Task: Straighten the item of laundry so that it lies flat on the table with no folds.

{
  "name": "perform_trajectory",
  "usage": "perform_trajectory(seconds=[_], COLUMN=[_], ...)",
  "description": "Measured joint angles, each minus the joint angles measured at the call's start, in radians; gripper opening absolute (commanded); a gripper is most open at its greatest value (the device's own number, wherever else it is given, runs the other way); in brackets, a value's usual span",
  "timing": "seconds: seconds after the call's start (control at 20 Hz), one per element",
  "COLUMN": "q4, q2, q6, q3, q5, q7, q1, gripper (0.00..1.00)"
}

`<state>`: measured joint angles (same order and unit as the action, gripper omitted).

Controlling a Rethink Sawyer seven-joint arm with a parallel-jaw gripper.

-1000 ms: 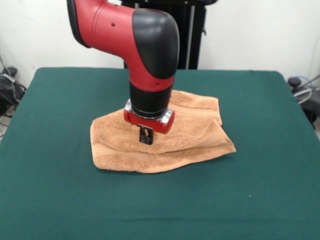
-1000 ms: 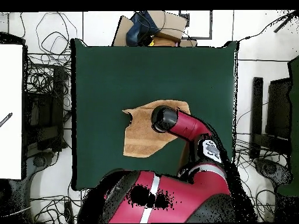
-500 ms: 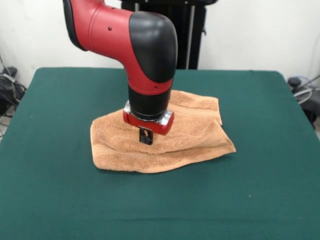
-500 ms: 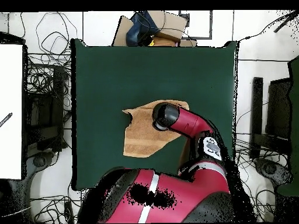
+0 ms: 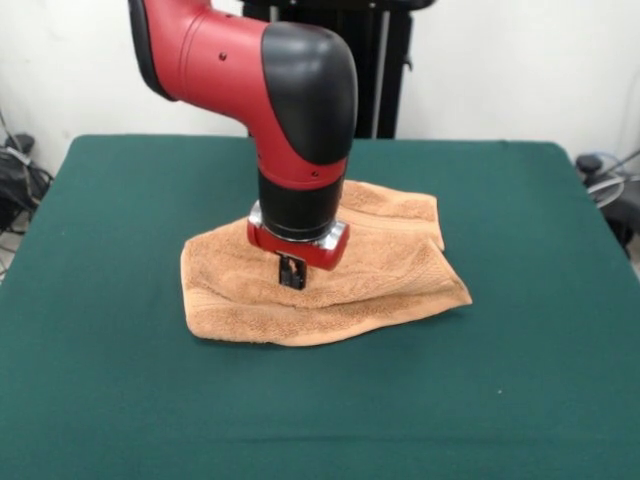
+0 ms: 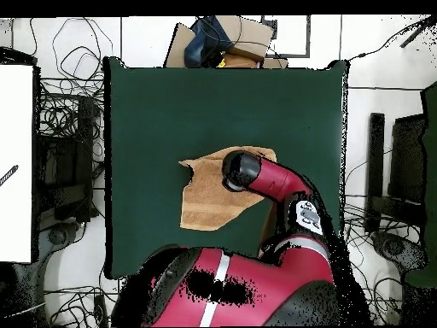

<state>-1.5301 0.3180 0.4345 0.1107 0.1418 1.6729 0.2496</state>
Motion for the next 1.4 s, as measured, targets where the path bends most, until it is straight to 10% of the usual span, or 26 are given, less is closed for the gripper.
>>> perform_trajectory(seconds=[1.4], q4=[-0.186], q2=[0.182], q6=[-0.063], q3=[0.031], q5=[0.000], q7=[0.000], q1=[-0.094], gripper=[0.00])
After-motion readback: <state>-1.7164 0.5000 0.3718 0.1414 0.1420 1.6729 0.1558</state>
